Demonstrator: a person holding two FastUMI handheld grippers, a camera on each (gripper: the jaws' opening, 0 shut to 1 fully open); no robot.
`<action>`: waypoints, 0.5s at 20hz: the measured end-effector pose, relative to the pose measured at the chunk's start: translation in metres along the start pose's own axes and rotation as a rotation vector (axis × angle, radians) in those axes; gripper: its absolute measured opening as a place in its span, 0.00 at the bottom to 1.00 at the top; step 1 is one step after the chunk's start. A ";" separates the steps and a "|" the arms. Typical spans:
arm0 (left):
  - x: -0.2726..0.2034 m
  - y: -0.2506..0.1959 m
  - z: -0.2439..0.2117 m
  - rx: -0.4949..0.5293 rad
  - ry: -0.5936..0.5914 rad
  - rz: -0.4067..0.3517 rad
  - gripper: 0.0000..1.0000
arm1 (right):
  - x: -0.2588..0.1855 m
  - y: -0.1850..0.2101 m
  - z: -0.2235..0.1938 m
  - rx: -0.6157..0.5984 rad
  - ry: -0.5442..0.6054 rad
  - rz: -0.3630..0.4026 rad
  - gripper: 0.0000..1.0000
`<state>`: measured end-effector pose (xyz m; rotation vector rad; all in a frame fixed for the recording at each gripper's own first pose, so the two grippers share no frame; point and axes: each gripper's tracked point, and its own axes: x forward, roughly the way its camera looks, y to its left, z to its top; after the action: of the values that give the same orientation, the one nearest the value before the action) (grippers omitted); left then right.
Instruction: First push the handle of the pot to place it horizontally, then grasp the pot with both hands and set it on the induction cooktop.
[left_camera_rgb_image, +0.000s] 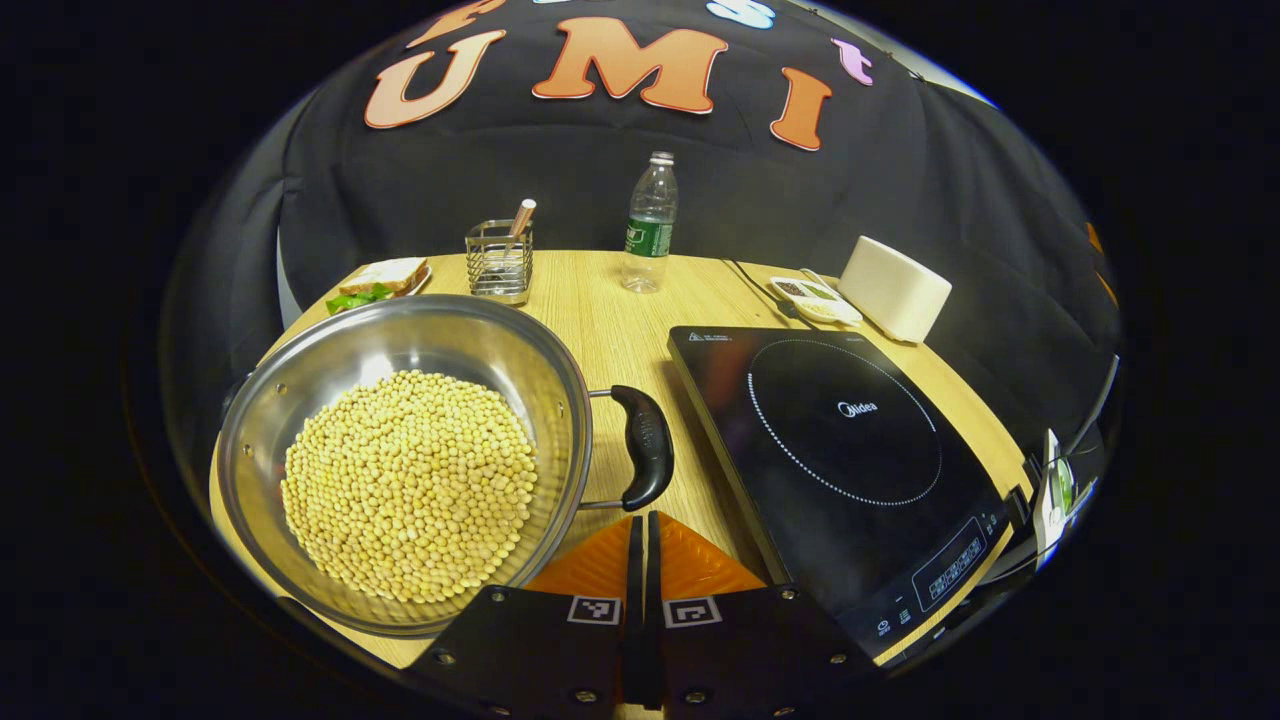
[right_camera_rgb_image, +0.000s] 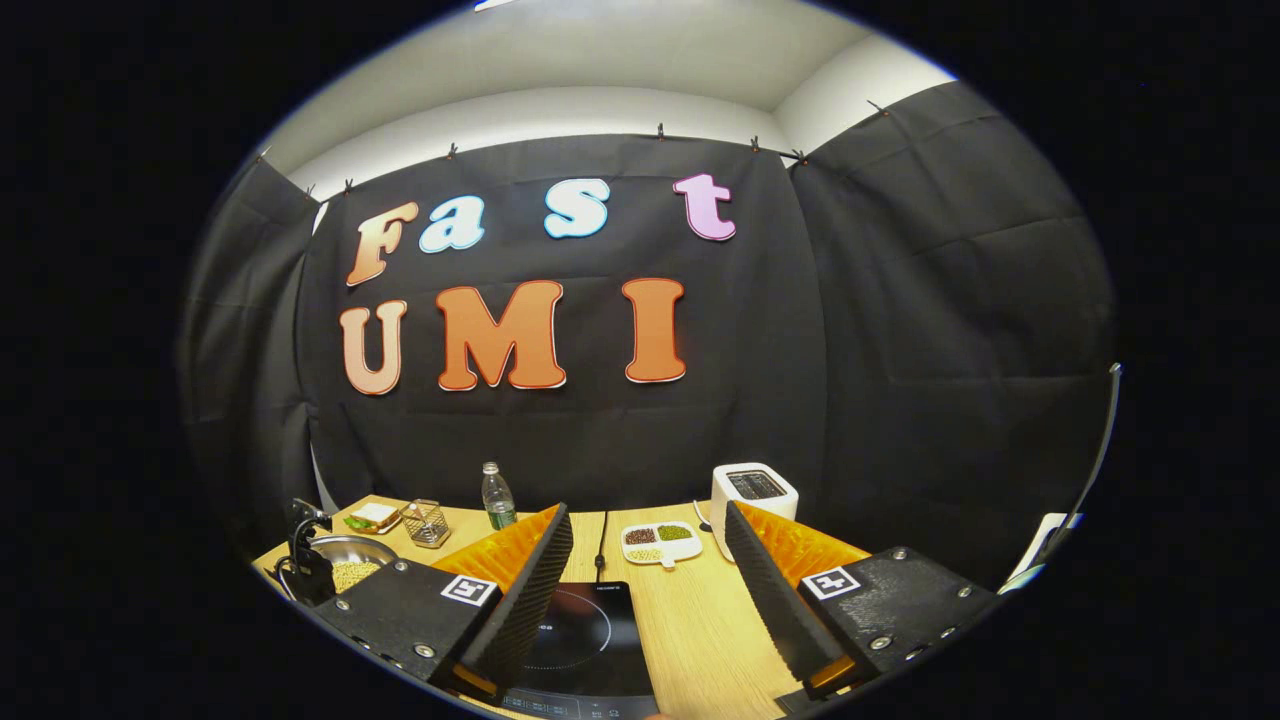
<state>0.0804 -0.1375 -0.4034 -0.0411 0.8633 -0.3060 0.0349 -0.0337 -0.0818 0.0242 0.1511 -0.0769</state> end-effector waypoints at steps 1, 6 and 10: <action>0.000 0.000 0.002 -0.001 -0.002 0.003 0.01 | 0.000 0.000 0.000 0.003 0.000 -0.002 0.95; -0.026 -0.011 0.018 0.014 -0.068 -0.014 0.01 | -0.005 0.015 0.000 0.010 0.005 0.009 0.95; -0.070 -0.007 0.046 0.063 -0.178 -0.023 0.02 | -0.009 0.042 0.003 0.020 0.000 0.037 0.95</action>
<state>0.0705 -0.1282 -0.3204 -0.0199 0.6772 -0.3458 0.0295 0.0092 -0.0769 0.0469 0.1498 -0.0412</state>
